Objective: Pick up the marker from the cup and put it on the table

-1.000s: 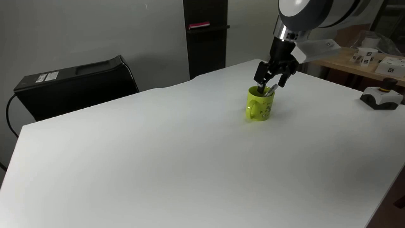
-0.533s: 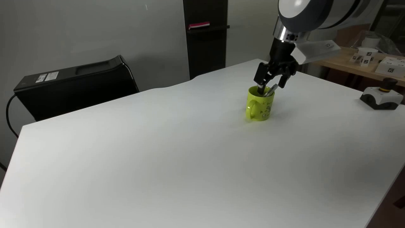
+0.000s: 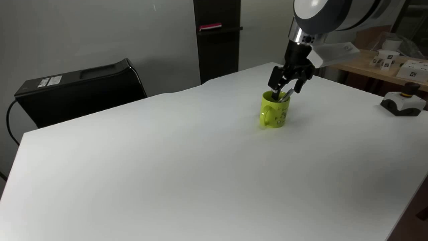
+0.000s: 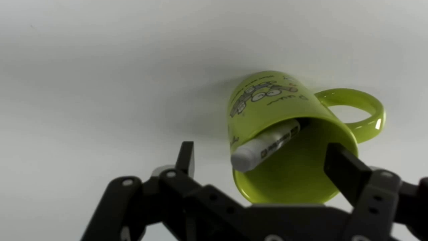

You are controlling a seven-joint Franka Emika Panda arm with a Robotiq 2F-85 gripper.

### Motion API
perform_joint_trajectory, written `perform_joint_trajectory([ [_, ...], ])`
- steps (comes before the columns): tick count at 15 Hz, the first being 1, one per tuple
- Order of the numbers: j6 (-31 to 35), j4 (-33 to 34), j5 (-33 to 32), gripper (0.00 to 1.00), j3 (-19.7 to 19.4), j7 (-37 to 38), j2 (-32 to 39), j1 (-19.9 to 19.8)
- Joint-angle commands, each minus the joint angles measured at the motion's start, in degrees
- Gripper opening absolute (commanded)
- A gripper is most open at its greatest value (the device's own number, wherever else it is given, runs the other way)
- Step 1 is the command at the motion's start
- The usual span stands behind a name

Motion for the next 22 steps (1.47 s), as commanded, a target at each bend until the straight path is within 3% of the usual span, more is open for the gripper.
perform_joint_trajectory([
  [1,-0.52,0.48,-0.48,1.0,-0.49,2.1,-0.42,0.69],
  [9,-0.34,-0.05,-0.62,1.0,-0.69,2.18,-1.14,0.77],
  [10,-0.38,-0.06,-0.58,0.75,-0.62,2.06,-1.16,0.71],
  [12,-0.43,0.01,-0.79,0.67,-0.82,2.3,-1.11,0.9],
  [19,-0.83,0.81,-2.86,0.17,-2.87,4.13,0.22,2.9],
  [22,-1.04,1.06,-4.08,0.08,-3.88,4.98,0.35,3.91],
])
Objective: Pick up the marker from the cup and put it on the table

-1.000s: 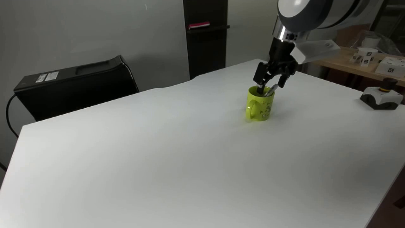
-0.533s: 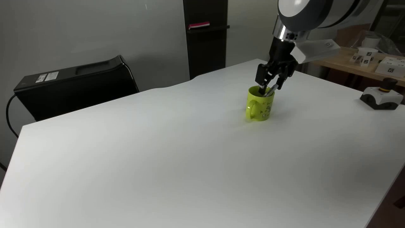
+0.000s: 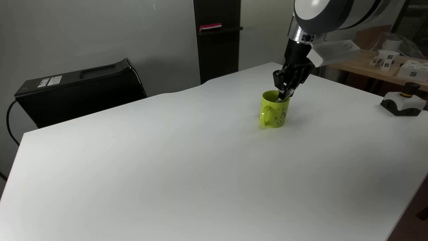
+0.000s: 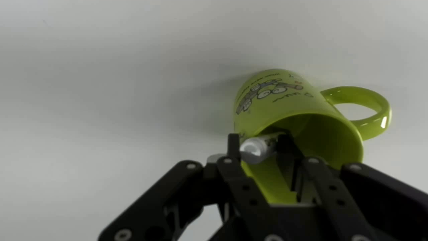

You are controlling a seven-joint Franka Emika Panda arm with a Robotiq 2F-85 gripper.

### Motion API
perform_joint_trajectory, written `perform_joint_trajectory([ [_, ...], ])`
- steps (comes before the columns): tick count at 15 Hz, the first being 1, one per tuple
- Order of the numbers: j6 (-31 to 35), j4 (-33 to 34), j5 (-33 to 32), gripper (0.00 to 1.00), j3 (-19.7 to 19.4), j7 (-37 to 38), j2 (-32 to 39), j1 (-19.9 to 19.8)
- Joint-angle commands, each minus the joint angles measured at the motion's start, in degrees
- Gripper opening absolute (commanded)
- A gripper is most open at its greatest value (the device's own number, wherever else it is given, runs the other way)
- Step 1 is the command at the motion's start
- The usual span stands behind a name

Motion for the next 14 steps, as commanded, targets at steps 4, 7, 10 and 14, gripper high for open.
perform_joint_trajectory([
  [4,-1.07,1.08,-3.62,0.03,-2.44,4.21,0.42,2.46],
  [7,-1.14,1.13,-4.42,0.06,-2.8,4.84,0.49,2.89],
  [10,-1.19,1.39,-4.91,0.05,-3.05,5.09,0.52,3.12],
  [14,-0.91,1.57,-6.04,0.05,-3.53,5.56,0.36,3.6],
])
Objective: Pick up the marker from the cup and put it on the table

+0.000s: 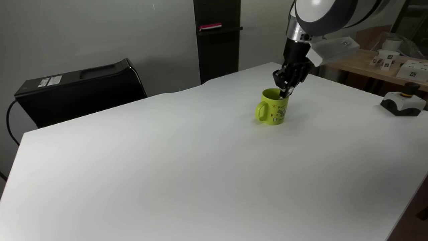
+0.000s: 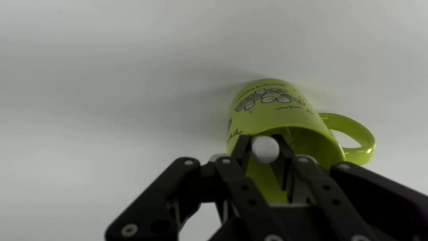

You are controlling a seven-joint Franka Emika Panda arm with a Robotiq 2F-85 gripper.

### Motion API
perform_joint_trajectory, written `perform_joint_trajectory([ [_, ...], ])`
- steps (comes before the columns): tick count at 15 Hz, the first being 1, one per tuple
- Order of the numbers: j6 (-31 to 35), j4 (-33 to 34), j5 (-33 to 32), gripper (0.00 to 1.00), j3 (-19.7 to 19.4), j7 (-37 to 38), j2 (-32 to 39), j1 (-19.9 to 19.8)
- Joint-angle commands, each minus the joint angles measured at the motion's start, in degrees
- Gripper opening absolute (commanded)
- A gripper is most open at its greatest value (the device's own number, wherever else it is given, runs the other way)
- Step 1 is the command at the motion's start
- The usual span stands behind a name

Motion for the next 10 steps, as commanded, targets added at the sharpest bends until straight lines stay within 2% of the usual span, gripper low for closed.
perform_joint_trajectory([
  [1,-0.5,1.47,-2.08,0.05,-1.34,3.02,0.56,1.23],
  [10,-0.17,3.75,-3.81,0.05,-1.66,2.71,-1.75,1.75],
])
